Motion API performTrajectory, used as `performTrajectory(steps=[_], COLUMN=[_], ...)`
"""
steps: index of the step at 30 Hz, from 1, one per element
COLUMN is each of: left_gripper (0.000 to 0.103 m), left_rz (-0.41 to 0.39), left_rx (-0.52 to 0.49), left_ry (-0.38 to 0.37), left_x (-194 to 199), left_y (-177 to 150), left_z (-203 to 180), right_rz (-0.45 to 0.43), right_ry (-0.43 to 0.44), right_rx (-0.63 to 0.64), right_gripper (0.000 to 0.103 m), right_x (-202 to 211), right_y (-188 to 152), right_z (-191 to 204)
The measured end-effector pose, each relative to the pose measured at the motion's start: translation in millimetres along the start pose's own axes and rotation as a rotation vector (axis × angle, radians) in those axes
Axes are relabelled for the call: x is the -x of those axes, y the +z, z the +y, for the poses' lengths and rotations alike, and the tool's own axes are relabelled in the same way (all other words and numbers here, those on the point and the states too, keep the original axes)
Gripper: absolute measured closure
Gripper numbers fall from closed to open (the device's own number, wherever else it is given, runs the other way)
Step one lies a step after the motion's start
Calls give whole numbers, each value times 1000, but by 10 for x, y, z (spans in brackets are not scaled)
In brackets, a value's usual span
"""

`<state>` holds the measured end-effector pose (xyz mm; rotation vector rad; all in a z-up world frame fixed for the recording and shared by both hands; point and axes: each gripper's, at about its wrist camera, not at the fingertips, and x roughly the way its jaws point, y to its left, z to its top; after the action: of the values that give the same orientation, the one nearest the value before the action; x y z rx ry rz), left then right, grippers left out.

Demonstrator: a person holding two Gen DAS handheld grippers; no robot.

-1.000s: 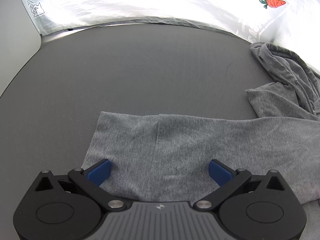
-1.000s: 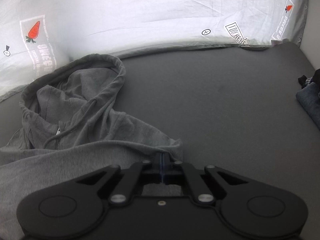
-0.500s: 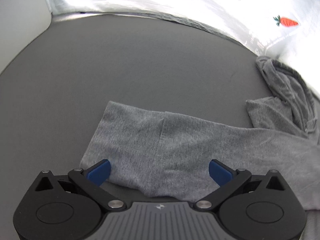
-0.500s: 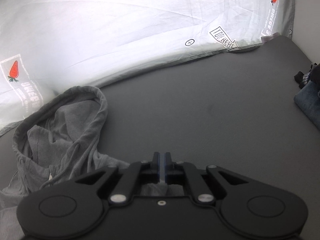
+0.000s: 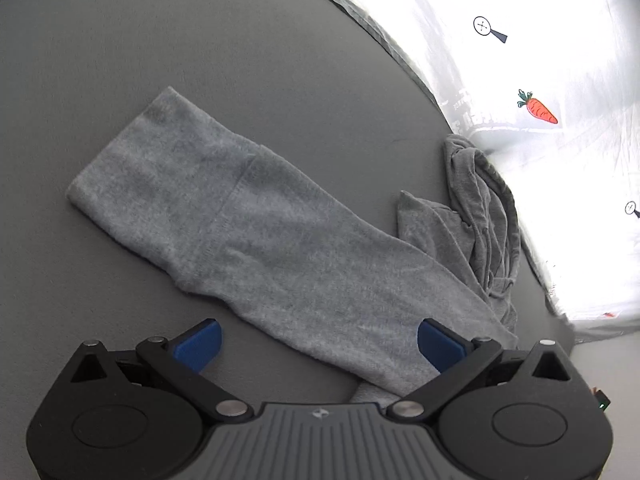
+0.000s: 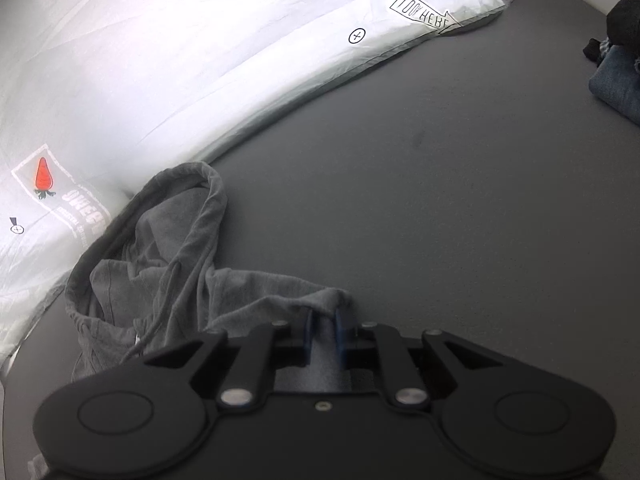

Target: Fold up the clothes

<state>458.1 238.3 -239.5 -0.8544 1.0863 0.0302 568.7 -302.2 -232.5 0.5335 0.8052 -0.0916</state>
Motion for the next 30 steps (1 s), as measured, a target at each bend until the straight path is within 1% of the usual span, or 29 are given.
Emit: performTrajectory(steps=[5, 9, 11, 14, 15, 17, 19, 20, 21, 22, 23, 24, 26, 27, 28, 29, 30], left_gripper=[0, 0, 0, 0, 0, 0, 0, 0, 0, 0, 0, 0, 1, 1, 1, 6, 8], left_rz=[4, 7, 5, -3, -12, -40, -84, -102, -119, -138, -158, -172, -208, -222, -238, -256, -273], left_rx=[-74, -74, -66, -46, -46, -55, -51, -34, -13, 7, 25, 36, 58, 64, 61, 40, 5], left_ry=[37, 46, 46, 53, 67, 110, 151, 159, 169, 186, 213, 241, 303, 301, 302, 315, 348], left_x=[-24, -24, -26, -5, 7, 59, 156, 200, 236, 266, 289, 295, 290, 286, 284, 266, 240], left_y=[-36, -28, -27, -5, 5, 25, 54, 81, 107, 131, 155, 175, 220, 230, 234, 234, 224], left_z=[-102, -109, -93, -47, -39, -21, 26, 66, 108, 151, 193, 225, 292, 304, 293, 265, 217], right_rz=[8, 22, 14, -28, -44, -72, -81, -74, -67, -59, -39, -23, 24, 43, 59, 75, 89], right_ry=[55, 85, 114, 190, 198, 187, 144, 130, 117, 103, 92, 86, 86, 84, 83, 82, 83], right_rx=[-47, -83, -152, -334, -382, -383, -265, -187, -109, -30, 66, 139, 262, 300, 320, 338, 334], right_gripper=[92, 92, 92, 92, 92, 92, 90, 87, 80, 74, 63, 59, 59, 59, 59, 59, 59], right_x=[-155, -278, -306, -326, -318, -248, -118, -49, 20, 88, 156, 209, 284, 314, 336, 356, 354], right_y=[185, 309, 354, 470, 516, 614, 663, 620, 577, 527, 409, 287, 3, -138, -274, -407, -504], right_z=[9, -8, -94, -312, -364, -360, -192, -64, 64, 196, 363, 495, 736, 829, 895, 958, 989])
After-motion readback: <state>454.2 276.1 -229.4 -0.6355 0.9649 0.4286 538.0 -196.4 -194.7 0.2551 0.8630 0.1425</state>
